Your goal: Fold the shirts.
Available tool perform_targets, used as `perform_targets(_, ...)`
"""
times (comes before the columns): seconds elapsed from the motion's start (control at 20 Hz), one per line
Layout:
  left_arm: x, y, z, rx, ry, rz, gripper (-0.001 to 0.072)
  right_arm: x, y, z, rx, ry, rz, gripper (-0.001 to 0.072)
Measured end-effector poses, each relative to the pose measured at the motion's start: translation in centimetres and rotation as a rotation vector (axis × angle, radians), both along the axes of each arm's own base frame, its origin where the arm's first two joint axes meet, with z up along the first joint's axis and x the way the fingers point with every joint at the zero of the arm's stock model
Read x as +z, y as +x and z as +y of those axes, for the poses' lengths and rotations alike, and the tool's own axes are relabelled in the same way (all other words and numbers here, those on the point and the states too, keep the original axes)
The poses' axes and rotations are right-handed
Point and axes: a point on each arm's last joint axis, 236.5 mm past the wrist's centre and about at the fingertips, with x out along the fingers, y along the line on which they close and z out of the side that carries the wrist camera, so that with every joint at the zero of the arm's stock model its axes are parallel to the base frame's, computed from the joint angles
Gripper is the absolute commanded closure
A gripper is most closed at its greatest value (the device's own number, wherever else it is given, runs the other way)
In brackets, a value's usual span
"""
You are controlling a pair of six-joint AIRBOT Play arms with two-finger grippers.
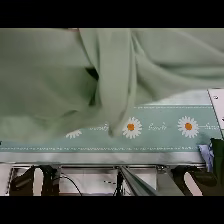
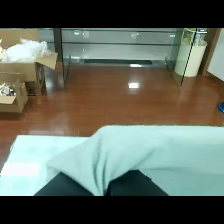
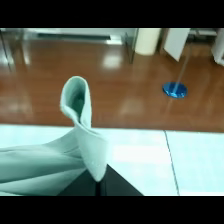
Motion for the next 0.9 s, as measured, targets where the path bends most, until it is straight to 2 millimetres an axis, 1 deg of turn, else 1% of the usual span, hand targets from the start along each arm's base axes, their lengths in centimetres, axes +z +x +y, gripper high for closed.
perform_targets(0.15, -0.9, -0.8, -0.5, -0.005, 0.005, 0.032, 0.0676, -2.2, -1.6, -0.2, -0.015, 0.007, 0.096, 0.0684)
perform_targets(0.25, -2.6, -1.0, -0.8, -0.019, -0.002, 0.098, 0.0676, -4.3, -2.6, 0.4, 0.003, 0.024, 0.193, 0.0685)
perform_targets(0.35, -5.5, -0.9, -1.4, -0.055, -0.024, 0.210, 0.0675, -6.6, -3.3, 1.1, 0.032, 0.036, 0.302, 0.0685)
perform_targets(0.45, -9.1, -0.7, -2.0, -0.109, -0.063, 0.345, 0.0675, -9.0, -3.5, 2.2, 0.081, 0.053, 0.404, 0.0685)
perform_targets(0.55, -13.0, -0.2, -3.0, -0.183, -0.127, 0.480, 0.0675, -12.5, -3.0, 3.0, 0.121, 0.075, 0.535, 0.0685)
perform_targets(0.7, -18.3, 1.0, -4.0, -0.278, -0.251, 0.638, 0.0675, -19.1, -1.6, 3.6, 0.164, 0.102, 0.760, 0.0685)
perform_targets(0.8, -21.3, 2.2, -4.2, -0.309, -0.344, 0.701, 0.0676, -23.0, 0.1, 3.8, 0.183, 0.123, 0.873, 0.0684)
perform_targets(0.9, -24.1, 3.8, -4.3, -0.333, -0.433, 0.732, 0.0675, -26.2, 2.8, 3.8, 0.186, 0.146, 0.935, 0.0684)
